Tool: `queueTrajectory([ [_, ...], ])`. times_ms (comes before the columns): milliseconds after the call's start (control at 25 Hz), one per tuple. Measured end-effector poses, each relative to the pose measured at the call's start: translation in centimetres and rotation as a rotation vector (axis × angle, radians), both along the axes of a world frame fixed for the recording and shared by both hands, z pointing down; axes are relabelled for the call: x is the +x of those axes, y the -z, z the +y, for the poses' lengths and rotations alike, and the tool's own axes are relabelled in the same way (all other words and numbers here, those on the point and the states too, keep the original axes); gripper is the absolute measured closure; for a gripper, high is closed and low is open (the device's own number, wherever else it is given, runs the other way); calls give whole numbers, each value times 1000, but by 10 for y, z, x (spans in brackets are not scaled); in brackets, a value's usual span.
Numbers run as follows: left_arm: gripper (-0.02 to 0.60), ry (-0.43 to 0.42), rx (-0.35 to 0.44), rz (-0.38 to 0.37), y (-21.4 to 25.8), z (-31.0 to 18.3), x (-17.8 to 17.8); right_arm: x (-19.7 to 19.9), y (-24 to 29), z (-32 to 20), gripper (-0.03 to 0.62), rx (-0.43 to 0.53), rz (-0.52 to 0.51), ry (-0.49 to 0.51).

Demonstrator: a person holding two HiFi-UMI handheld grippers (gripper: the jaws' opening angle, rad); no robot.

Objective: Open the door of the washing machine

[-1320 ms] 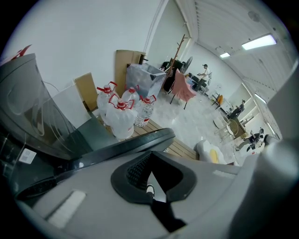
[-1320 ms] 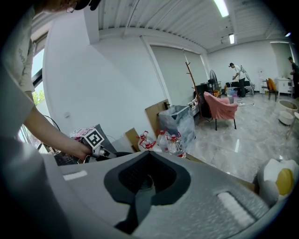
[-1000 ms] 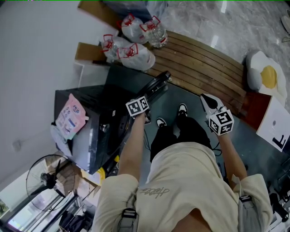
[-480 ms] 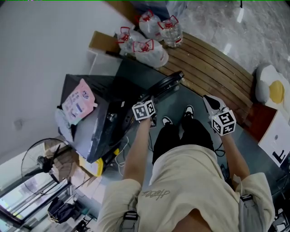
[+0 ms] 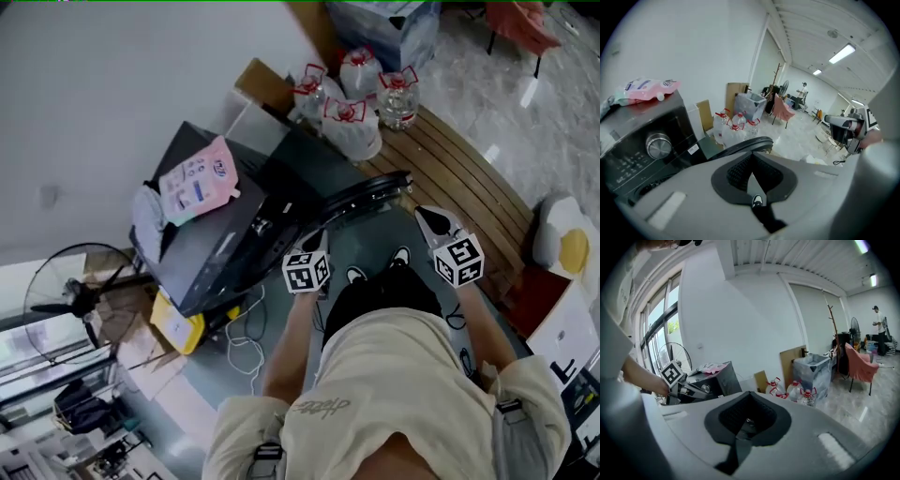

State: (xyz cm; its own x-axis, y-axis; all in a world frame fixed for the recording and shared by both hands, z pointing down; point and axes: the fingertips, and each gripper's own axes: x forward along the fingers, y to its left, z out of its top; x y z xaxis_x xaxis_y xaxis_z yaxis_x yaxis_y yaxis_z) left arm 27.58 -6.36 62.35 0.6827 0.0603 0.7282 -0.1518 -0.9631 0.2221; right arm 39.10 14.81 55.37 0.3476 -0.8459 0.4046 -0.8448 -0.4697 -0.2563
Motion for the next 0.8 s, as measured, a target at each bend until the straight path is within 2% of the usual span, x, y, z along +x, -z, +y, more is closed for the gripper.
queueTrajectory([
  [400,563,107,75,272,120,-73,-45,-42,73,-112,592,56,118,192],
  [600,563,187,130,365,161,-115,-74,-67,125,-165,592,127,229,306],
  [800,563,292,161,426,187,-159,-102,-91,171,-211,592,189,317,387],
])
